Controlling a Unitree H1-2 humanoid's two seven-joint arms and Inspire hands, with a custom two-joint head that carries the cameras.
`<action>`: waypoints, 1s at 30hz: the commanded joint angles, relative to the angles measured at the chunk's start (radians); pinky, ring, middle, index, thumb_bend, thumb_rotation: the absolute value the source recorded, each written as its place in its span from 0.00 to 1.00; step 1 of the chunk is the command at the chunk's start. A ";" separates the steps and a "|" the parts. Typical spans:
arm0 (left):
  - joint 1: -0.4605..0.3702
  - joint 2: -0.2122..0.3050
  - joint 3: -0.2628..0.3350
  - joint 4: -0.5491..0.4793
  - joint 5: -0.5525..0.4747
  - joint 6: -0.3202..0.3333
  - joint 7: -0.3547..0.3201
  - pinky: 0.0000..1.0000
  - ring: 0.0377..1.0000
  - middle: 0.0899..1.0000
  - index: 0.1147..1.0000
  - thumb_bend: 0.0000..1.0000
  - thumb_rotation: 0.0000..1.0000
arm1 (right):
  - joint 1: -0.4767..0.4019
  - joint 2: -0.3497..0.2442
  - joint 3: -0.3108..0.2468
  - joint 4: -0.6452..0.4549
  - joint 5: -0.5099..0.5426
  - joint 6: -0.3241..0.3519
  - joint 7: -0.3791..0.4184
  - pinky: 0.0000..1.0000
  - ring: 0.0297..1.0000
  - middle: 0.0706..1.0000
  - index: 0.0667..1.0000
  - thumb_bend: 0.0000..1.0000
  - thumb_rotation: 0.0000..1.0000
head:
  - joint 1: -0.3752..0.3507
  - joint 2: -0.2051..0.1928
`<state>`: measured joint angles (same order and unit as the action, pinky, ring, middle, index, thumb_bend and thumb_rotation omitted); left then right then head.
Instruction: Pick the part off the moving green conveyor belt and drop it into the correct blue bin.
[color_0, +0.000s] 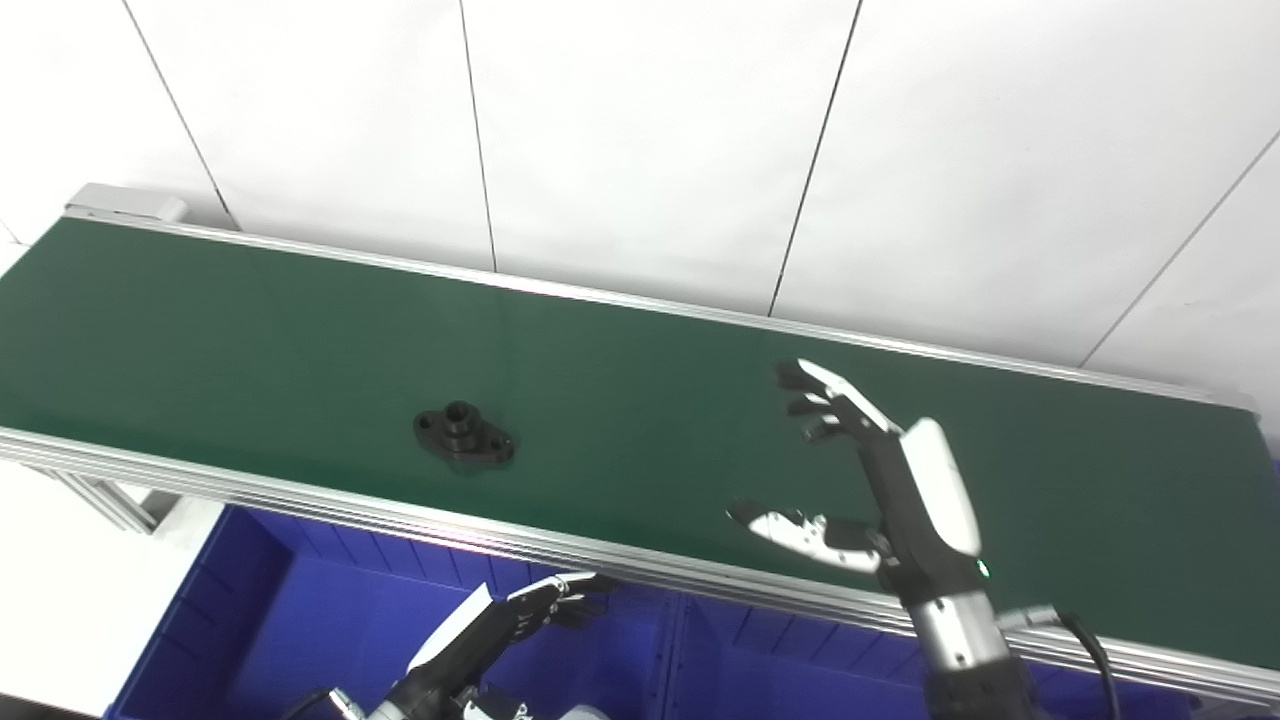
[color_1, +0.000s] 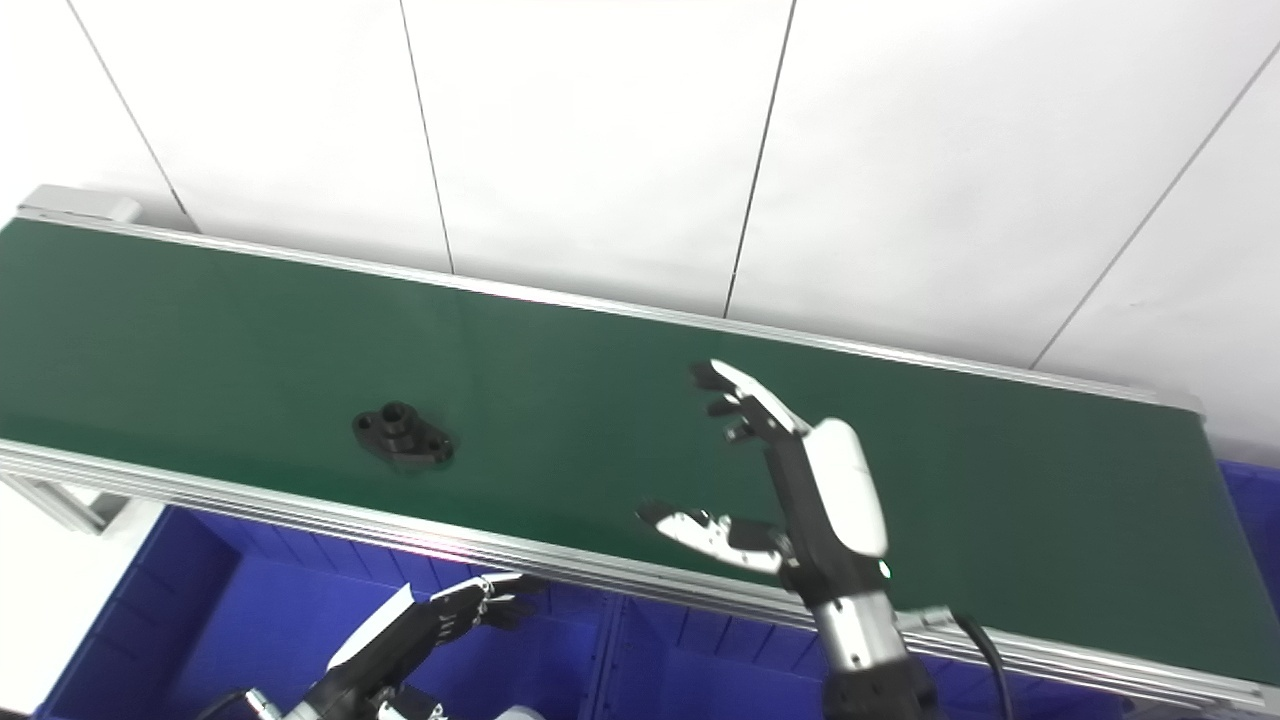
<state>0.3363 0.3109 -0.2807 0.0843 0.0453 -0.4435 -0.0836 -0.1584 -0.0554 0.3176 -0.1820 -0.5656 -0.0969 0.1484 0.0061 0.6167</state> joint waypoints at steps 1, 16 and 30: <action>0.006 0.017 0.017 -0.031 -0.008 -0.026 -0.009 0.79 0.82 0.87 0.82 0.68 0.13 | -0.049 0.017 0.012 -0.006 -0.020 0.025 0.008 0.63 0.74 0.79 0.84 0.67 0.34 | 0.002 0.005; 0.022 0.008 0.053 -0.052 -0.035 -0.026 -0.092 0.81 0.82 0.86 0.82 0.68 0.12 | -0.237 0.076 0.091 0.177 -0.099 0.065 0.010 0.66 0.76 0.81 0.85 0.73 0.39 | 0.033 0.022; 0.035 -0.001 0.065 -0.061 -0.042 -0.026 -0.115 0.79 0.81 0.86 0.81 0.69 0.13 | -0.362 0.109 0.175 0.334 -0.187 0.173 0.078 0.66 0.77 0.83 0.87 0.74 0.43 | 0.033 0.034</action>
<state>0.3620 0.3075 -0.2272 0.0514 0.0234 -0.4435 -0.1904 -0.4721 0.0280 0.4878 0.1533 -0.7438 0.0622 0.2323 0.0383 0.6519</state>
